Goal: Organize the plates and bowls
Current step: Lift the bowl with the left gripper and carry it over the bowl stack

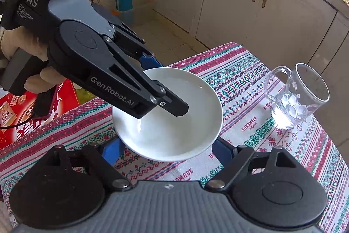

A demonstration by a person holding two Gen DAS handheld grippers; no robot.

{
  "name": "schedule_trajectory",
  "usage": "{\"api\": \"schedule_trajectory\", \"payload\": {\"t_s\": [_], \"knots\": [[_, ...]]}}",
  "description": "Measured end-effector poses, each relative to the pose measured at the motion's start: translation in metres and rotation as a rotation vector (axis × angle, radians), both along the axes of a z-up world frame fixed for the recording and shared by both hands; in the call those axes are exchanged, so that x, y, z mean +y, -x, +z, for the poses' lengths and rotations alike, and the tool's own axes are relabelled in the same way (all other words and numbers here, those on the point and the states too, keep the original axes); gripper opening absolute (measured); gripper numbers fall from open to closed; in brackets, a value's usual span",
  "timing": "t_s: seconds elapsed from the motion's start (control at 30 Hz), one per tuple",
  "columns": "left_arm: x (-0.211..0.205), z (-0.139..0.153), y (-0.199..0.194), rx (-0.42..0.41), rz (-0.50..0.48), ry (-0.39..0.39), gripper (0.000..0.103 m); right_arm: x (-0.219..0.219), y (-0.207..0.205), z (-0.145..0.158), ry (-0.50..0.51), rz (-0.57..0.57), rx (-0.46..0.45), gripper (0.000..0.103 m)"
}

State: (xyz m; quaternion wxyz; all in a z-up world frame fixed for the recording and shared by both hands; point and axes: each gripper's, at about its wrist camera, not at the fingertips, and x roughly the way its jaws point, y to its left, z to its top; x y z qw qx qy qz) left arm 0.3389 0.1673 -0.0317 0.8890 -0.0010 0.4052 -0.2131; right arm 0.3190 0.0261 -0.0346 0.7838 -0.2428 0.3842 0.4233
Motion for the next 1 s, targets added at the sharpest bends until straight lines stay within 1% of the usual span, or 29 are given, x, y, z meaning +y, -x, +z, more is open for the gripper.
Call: {"api": "schedule_trajectory", "payload": {"t_s": [0.33, 0.57, 1.0], "knots": [[-0.038, 0.030, 0.039, -0.035, -0.043, -0.020, 0.043, -0.034, 0.041, 0.027, -0.010, -0.041, -0.022, 0.089], [-0.062, 0.050, 0.071, -0.065, -0.070, -0.026, 0.043, -0.064, 0.074, 0.045, -0.041, -0.070, -0.032, 0.089], [-0.107, 0.071, 0.125, -0.091, -0.108, -0.043, 0.043, -0.113, 0.131, 0.065, -0.074, -0.109, -0.041, 0.089]]}}
